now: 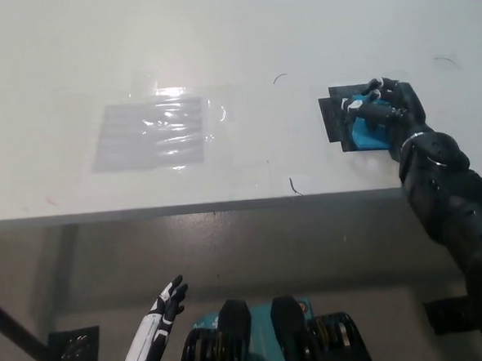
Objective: A soft sponge is kept on the balc marked spot on the table infront of the robot and it uses its right hand fist to press down on it and drrags it across the table in a back and forth manner twice to clean it
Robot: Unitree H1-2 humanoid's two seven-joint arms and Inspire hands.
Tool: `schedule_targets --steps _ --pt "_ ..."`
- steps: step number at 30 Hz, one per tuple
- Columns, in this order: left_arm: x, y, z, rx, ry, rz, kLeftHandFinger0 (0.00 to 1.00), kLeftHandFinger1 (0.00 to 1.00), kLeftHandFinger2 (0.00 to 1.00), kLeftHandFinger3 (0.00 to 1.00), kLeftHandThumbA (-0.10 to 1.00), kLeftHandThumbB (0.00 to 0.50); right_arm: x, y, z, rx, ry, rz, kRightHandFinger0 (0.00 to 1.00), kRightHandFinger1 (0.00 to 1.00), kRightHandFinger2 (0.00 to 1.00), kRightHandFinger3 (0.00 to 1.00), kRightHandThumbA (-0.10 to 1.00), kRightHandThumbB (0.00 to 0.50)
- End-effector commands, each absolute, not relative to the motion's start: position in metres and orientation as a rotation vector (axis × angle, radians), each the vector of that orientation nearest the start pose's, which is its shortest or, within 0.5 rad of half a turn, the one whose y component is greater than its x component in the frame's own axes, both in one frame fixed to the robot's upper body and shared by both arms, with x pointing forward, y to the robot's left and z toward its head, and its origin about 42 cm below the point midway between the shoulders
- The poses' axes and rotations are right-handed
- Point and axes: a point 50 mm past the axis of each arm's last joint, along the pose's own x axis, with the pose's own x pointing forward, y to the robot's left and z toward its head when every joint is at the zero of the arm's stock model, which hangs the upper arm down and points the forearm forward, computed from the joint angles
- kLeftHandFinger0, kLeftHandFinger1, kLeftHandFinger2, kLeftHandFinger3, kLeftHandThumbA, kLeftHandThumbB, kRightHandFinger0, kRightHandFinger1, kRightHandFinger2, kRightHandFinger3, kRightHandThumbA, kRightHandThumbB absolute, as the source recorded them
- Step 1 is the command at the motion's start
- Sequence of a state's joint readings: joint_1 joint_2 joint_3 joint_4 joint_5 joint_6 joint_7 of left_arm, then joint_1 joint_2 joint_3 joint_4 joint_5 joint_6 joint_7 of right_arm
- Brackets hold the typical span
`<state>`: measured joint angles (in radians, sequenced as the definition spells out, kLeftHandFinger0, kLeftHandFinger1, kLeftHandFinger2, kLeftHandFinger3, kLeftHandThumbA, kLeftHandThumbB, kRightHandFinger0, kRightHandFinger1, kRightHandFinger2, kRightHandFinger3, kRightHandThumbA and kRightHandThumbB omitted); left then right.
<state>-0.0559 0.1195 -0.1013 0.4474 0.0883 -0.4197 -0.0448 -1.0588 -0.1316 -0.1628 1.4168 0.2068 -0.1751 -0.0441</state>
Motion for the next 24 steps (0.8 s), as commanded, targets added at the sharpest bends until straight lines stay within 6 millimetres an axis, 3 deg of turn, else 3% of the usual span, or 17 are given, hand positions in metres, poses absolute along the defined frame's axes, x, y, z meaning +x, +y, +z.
schedule_targets --steps 1,4,8,16,21,24 --pt "0.286 0.227 0.028 0.223 -0.073 -0.222 1.00 1.00 1.00 1.00 1.00 0.412 0.529 -0.214 0.137 0.157 0.288 -0.094 0.00 0.00 0.04 0.11 1.00 0.177" --pt "0.286 0.227 0.028 0.220 -0.073 -0.224 1.00 1.00 1.00 1.00 1.00 0.403 0.527 -0.210 0.134 0.155 0.296 -0.082 0.00 0.00 0.01 0.11 1.00 0.173" --pt "0.281 0.226 0.023 0.215 -0.056 -0.218 1.00 1.00 1.00 1.00 1.00 0.410 0.523 -0.205 0.126 0.152 0.299 -0.064 0.00 0.00 0.00 0.01 1.00 0.137" --pt "0.274 0.226 0.019 0.220 -0.049 -0.219 1.00 1.00 1.00 1.00 1.00 0.410 0.520 -0.200 0.122 0.177 0.297 -0.056 0.00 0.00 0.00 0.00 1.00 0.130" --pt "0.270 0.226 0.019 0.219 -0.036 -0.218 1.00 1.00 1.00 1.00 1.00 0.412 0.521 -0.187 0.125 0.211 0.275 -0.040 0.00 0.00 0.00 0.01 1.00 0.152" --pt "0.269 0.227 0.019 0.218 -0.032 -0.218 1.00 1.00 1.00 1.00 1.00 0.423 0.525 -0.168 0.134 0.227 0.261 -0.008 0.00 0.00 0.00 0.00 1.00 0.177"
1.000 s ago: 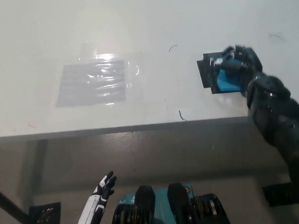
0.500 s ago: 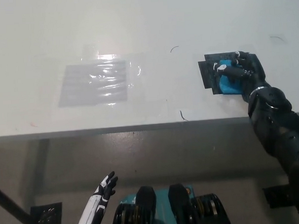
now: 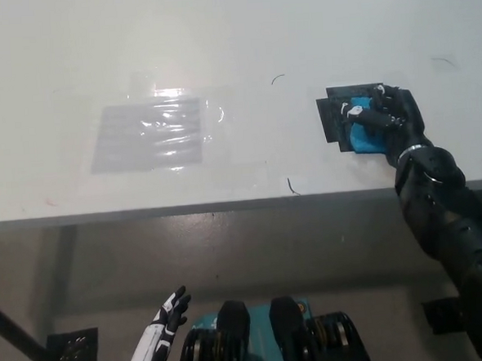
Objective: A soft sponge is kept on the balc marked spot on the table infront of the robot and it uses its right hand fist to press down on it and drrags it across the table in a back and forth manner twice to clean it
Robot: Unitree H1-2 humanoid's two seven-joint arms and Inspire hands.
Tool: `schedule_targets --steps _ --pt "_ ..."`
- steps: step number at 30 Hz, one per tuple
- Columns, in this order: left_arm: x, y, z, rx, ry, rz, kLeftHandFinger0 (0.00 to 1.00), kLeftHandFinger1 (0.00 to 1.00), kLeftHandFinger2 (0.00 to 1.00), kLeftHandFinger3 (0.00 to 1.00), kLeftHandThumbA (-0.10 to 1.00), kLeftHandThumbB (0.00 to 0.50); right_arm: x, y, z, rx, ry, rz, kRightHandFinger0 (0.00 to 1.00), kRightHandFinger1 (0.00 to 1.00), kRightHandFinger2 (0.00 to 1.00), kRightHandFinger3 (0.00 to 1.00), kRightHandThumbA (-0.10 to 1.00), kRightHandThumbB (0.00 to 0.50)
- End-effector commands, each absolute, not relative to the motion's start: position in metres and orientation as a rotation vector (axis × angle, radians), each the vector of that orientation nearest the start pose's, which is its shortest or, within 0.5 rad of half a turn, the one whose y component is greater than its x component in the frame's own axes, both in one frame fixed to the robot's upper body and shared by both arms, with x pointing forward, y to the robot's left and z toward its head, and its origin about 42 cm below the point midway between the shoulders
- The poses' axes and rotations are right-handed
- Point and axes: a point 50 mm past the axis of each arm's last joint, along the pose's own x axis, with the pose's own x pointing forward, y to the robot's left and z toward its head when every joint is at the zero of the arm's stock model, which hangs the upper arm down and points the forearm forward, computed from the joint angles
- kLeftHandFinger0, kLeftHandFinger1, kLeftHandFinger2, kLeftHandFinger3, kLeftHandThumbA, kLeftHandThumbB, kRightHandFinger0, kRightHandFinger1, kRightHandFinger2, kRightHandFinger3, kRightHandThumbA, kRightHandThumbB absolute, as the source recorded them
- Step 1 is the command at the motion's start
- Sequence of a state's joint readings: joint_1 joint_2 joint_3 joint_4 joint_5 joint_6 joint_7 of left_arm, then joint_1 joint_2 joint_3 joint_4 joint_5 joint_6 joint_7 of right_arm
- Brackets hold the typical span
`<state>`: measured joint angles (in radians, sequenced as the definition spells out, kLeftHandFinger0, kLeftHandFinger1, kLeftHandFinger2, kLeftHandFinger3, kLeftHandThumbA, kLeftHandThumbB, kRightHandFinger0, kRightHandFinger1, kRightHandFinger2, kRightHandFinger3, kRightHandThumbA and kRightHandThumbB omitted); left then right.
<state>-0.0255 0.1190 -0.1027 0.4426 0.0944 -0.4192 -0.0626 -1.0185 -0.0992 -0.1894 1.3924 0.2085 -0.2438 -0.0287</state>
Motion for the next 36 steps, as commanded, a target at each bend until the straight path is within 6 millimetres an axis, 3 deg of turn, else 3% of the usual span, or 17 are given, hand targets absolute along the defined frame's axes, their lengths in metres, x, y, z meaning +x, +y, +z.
schedule_targets --steps 1,9,21,28,31,36 --pt "0.269 0.227 0.018 0.218 -0.032 -0.217 1.00 1.00 1.00 1.00 1.00 0.428 0.526 -0.162 0.136 0.232 0.256 0.003 0.00 0.00 0.00 0.00 1.00 0.184" --pt "0.273 0.226 0.020 0.211 -0.039 -0.215 1.00 1.00 1.00 1.00 1.00 0.429 0.530 -0.095 0.165 0.259 0.199 0.136 0.00 0.00 0.00 0.00 1.00 0.195" --pt "0.275 0.229 0.021 0.211 -0.044 -0.208 1.00 1.00 1.00 1.00 1.00 0.422 0.514 0.000 0.192 0.233 0.157 0.302 0.00 0.00 0.00 0.00 1.00 0.181" --pt "0.276 0.228 0.022 0.208 -0.044 -0.206 1.00 1.00 1.00 1.00 1.00 0.445 0.508 0.015 0.193 0.210 0.160 0.343 0.00 0.00 0.00 0.00 1.00 0.200" --pt "0.276 0.229 0.023 0.211 -0.047 -0.206 1.00 1.00 1.00 1.00 1.00 0.431 0.509 0.011 0.190 0.213 0.171 0.328 0.00 0.00 0.00 0.00 1.00 0.166" --pt "0.277 0.230 0.024 0.213 -0.048 -0.201 1.00 1.00 1.00 1.00 1.00 0.436 0.515 -0.011 0.185 0.188 0.175 0.289 0.00 0.00 0.00 0.00 1.00 0.172"
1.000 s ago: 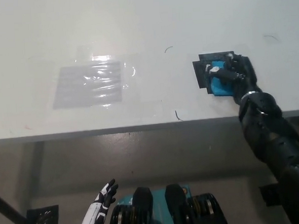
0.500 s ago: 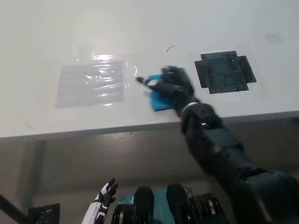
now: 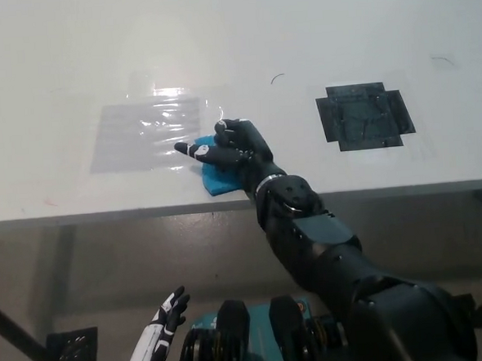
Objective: A soft sponge is kept on the balc marked spot on the table infront of the robot and it uses its right hand fist to press down on it and drrags it across the table in a back and forth manner twice to clean it
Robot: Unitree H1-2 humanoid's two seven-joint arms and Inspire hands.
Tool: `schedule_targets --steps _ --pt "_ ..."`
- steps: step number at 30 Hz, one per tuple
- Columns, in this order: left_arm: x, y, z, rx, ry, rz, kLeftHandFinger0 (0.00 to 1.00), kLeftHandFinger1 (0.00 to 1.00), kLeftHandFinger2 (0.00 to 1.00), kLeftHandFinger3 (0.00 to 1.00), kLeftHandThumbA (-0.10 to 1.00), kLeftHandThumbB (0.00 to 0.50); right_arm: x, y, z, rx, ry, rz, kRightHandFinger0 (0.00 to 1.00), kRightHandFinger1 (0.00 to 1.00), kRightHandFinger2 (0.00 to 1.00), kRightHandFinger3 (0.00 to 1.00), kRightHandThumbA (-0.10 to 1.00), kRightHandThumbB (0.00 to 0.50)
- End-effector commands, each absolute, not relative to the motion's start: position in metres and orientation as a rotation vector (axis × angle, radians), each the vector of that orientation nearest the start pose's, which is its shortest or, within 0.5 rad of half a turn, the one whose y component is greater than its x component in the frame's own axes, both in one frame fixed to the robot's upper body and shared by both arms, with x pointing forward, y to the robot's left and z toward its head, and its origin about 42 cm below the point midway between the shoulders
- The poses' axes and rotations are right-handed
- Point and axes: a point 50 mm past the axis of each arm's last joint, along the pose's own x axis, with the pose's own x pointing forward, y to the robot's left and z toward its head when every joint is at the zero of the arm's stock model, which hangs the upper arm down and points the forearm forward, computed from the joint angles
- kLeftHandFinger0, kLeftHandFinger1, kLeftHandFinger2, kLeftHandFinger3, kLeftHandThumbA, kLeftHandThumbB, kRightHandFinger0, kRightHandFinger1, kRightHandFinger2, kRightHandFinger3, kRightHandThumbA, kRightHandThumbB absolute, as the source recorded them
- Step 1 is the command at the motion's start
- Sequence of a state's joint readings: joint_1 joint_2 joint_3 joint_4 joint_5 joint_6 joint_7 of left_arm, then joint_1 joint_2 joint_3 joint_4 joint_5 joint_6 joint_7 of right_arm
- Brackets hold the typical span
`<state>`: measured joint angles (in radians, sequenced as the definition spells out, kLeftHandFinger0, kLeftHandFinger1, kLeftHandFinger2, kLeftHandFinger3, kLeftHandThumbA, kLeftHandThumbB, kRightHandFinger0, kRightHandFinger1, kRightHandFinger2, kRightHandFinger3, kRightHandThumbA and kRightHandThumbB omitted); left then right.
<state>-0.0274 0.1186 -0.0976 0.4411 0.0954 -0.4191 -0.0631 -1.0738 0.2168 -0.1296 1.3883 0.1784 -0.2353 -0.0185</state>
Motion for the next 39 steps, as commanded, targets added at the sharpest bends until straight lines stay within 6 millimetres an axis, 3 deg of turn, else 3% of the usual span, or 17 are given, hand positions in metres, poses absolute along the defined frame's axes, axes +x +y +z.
schedule_targets --steps 1,4,6,7,8,9,11,15,18,22,24,27,29,33,35,37,39 --pt "0.277 0.230 0.024 0.208 -0.047 -0.201 1.00 1.00 1.00 1.00 1.00 0.435 0.518 -0.022 0.182 0.189 0.181 0.276 0.00 0.00 0.00 0.00 1.00 0.175" --pt "0.277 0.230 0.023 0.207 -0.047 -0.198 1.00 1.00 1.00 1.00 1.00 0.433 0.522 -0.042 0.176 0.187 0.196 0.234 0.00 0.00 0.00 0.00 1.00 0.182" --pt "0.274 0.229 0.024 0.205 -0.039 -0.196 1.00 1.00 1.00 1.00 1.00 0.426 0.526 -0.073 0.165 0.185 0.221 0.173 0.00 0.00 0.00 0.00 1.00 0.193" --pt "0.273 0.229 0.023 0.204 -0.038 -0.196 1.00 1.00 1.00 1.00 1.00 0.426 0.526 -0.073 0.165 0.184 0.222 0.173 0.00 0.00 0.00 0.00 1.00 0.192" --pt "0.274 0.229 0.023 0.207 -0.044 -0.196 1.00 1.00 1.00 1.00 1.00 0.430 0.528 -0.098 0.158 0.196 0.228 0.128 0.00 0.00 0.00 0.00 1.00 0.189" --pt "0.274 0.229 0.023 0.208 -0.045 -0.196 1.00 1.00 1.00 1.00 1.00 0.432 0.529 -0.106 0.157 0.202 0.229 0.115 0.00 0.00 0.00 0.00 1.00 0.186" --pt "0.274 0.231 0.024 0.210 -0.044 -0.196 1.00 1.00 1.00 1.00 1.00 0.434 0.531 -0.142 0.151 0.182 0.219 0.055 0.00 0.00 0.01 0.02 1.00 0.143" --pt "0.275 0.233 0.023 0.219 -0.042 -0.196 1.00 1.00 1.00 1.00 1.00 0.433 0.532 -0.195 0.145 0.211 0.216 -0.021 0.00 0.00 0.00 0.00 1.00 0.136" --pt "0.274 0.232 0.022 0.213 -0.040 -0.194 1.00 1.00 1.00 1.00 1.00 0.426 0.528 -0.247 0.141 0.211 0.210 -0.122 0.00 0.00 0.00 0.01 1.00 0.146" --pt "0.274 0.233 0.021 0.212 -0.034 -0.190 1.00 1.00 1.00 1.00 1.00 0.429 0.520 -0.295 0.137 0.208 0.184 -0.179 0.00 0.00 0.00 0.00 1.00 0.148" --pt "0.274 0.233 0.022 0.213 -0.031 -0.190 1.00 1.00 1.00 1.00 1.00 0.433 0.512 -0.327 0.136 0.214 0.168 -0.234 0.00 0.00 0.03 0.02 1.00 0.132" --pt "0.275 0.234 0.022 0.213 -0.029 -0.188 1.00 1.00 1.00 1.00 1.00 0.425 0.501 -0.364 0.134 0.260 0.159 -0.324 0.00 0.00 0.14 0.09 1.00 0.162" --pt "0.274 0.235 0.022 0.214 -0.029 -0.187 1.00 1.00 1.00 1.00 1.00 0.425 0.494 -0.381 0.132 0.242 0.169 -0.346 0.00 0.00 0.22 0.17 1.00 0.165" --pt "0.275 0.235 0.021 0.215 -0.029 -0.189 1.00 1.00 1.00 1.00 1.00 0.424 0.478 -0.416 0.128 0.260 0.162 -0.404 0.00 0.00 0.22 0.21 1.00 0.124" --pt "0.275 0.234 0.020 0.210 -0.029 -0.190 1.00 1.00 1.00 1.00 1.00 0.428 0.472 -0.427 0.127 0.248 0.166 -0.412 0.00 0.00 0.23 0.23 1.00 0.120" --pt "0.275 0.233 0.020 0.208 -0.027 -0.192 1.00 1.00 1.00 1.00 1.00 0.424 0.469 -0.434 0.127 0.272 0.168 -0.426 0.00 0.00 0.26 0.29 1.00 0.148" --pt "0.275 0.233 0.019 0.205 -0.023 -0.190 1.00 1.00 1.00 1.00 1.00 0.426 0.465 -0.439 0.126 0.291 0.152 -0.446 0.00 0.00 0.20 0.28 1.00 0.143"
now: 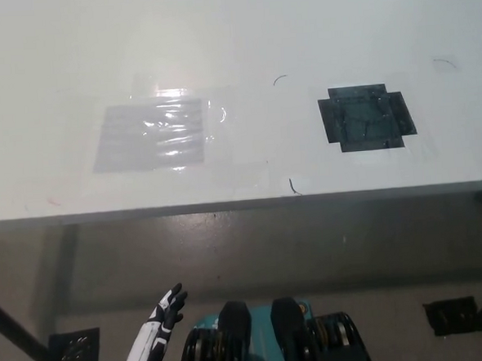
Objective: A soft sponge is kept on the balc marked spot on the table infront of the robot and it uses its right hand fist to press down on it and drrags it across the table in a back and forth manner twice to clean it
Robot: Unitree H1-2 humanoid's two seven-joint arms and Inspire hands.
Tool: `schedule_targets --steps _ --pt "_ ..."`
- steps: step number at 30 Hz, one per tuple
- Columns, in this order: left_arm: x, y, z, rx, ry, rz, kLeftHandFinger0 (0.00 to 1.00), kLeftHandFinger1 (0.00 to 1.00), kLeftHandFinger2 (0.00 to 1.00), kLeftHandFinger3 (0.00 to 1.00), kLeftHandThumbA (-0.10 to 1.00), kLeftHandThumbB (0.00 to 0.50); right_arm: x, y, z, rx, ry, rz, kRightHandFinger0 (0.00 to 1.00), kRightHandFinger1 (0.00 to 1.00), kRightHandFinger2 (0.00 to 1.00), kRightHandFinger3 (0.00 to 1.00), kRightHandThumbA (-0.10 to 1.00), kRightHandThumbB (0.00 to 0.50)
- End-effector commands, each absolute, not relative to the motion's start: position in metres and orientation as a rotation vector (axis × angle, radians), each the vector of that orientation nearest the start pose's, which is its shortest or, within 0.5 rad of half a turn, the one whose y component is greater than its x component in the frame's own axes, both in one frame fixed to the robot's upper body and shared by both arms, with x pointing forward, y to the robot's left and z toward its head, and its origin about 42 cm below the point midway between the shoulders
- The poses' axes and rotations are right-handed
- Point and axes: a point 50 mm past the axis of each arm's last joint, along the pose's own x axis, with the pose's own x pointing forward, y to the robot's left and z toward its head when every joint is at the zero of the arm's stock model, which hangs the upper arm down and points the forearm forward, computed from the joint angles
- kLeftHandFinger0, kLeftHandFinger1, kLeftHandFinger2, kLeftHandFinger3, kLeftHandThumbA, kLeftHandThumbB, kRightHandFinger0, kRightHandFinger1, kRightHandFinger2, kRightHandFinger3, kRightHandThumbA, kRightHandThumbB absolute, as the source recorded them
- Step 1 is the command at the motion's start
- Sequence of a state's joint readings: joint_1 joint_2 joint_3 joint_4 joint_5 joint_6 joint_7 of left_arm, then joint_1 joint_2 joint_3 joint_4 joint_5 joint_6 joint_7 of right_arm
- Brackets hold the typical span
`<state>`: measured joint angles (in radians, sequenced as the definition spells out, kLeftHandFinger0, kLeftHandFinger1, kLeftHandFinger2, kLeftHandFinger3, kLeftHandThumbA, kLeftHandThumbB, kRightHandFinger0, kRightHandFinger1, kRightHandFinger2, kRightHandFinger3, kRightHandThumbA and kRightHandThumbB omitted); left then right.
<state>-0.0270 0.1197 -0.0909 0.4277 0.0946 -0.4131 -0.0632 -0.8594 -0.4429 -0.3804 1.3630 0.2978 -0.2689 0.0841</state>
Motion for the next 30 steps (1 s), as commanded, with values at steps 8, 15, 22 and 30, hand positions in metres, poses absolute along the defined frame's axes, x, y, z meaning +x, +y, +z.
schedule_targets --steps 8,15,22,30 --pt "0.275 0.234 0.020 0.209 -0.022 -0.188 1.00 1.00 1.00 1.00 1.00 0.421 0.471 -0.426 0.126 0.267 0.164 -0.427 0.00 0.00 0.21 0.31 1.00 0.139" --pt "0.275 0.232 0.018 0.216 -0.023 -0.192 1.00 1.00 1.00 1.00 1.00 0.429 0.494 -0.375 0.130 0.284 0.142 -0.354 0.00 0.00 0.25 0.25 1.00 0.107" --pt "0.274 0.231 0.019 0.212 -0.020 -0.186 1.00 1.00 1.00 1.00 1.00 0.448 0.522 -0.295 0.144 0.311 0.140 -0.220 0.00 0.00 0.01 0.00 1.00 0.140" --pt "0.268 0.231 0.014 0.197 -0.008 -0.186 1.00 1.00 1.00 1.00 1.00 0.456 0.535 -0.209 0.153 0.318 0.162 -0.082 0.00 0.00 0.00 0.00 1.00 0.138"
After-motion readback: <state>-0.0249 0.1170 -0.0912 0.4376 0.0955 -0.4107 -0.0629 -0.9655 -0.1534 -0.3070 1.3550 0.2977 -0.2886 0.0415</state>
